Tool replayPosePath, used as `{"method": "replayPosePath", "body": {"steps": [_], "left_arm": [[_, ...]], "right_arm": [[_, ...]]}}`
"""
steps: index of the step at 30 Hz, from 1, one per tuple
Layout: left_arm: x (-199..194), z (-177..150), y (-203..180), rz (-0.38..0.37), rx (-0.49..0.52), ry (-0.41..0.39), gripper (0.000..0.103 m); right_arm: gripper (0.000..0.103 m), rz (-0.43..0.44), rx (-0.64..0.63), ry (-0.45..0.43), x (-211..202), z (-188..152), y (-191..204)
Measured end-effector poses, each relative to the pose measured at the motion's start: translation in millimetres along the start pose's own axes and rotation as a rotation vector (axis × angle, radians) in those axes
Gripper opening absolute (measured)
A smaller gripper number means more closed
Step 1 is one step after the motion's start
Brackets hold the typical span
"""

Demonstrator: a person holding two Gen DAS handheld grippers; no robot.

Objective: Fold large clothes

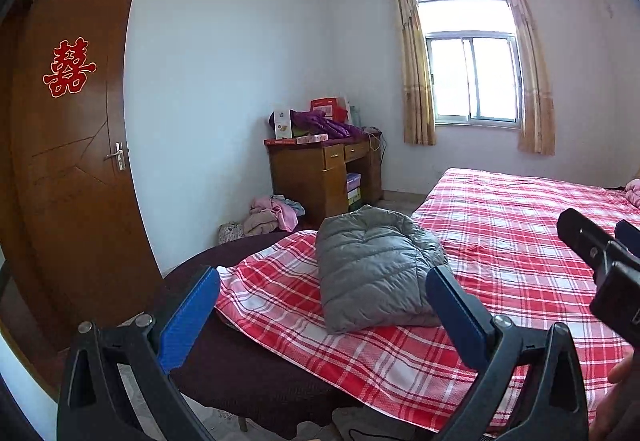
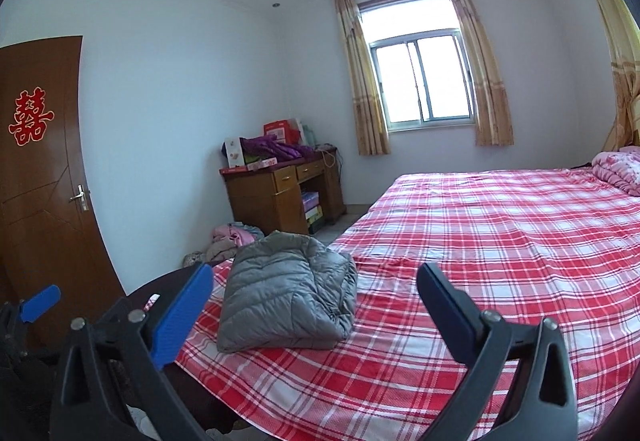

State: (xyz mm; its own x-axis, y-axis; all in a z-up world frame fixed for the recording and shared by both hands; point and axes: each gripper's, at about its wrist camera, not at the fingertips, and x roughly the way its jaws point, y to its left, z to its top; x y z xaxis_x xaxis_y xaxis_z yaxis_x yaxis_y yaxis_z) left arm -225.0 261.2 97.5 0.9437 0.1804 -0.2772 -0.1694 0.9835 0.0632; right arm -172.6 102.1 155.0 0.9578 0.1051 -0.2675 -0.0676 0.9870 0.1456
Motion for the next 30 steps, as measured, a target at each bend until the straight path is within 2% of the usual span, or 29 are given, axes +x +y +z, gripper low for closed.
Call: {"method": "replayPosePath", "body": {"steps": [6, 14, 30], "left_arm": [[-2.9, 0.2, -2.8, -0.003, 0.012, -0.004, 0.102], [-4.7, 0.2, -3.9, -0.002, 0.012, -0.005, 0.102], [-6.1, 0.7, -5.6, -0.003, 0.005, -0.013, 0.102]], "right_arm": [[0.103, -0.003, -0.014, -0.023, -6.9, 0.9, 2.6], [0.103, -0.004, -0.001, 0.005, -2.8, -1.1, -1.4], [0.103, -0.013, -0.002, -0.018, -8.7, 1.0, -4.2]]}}
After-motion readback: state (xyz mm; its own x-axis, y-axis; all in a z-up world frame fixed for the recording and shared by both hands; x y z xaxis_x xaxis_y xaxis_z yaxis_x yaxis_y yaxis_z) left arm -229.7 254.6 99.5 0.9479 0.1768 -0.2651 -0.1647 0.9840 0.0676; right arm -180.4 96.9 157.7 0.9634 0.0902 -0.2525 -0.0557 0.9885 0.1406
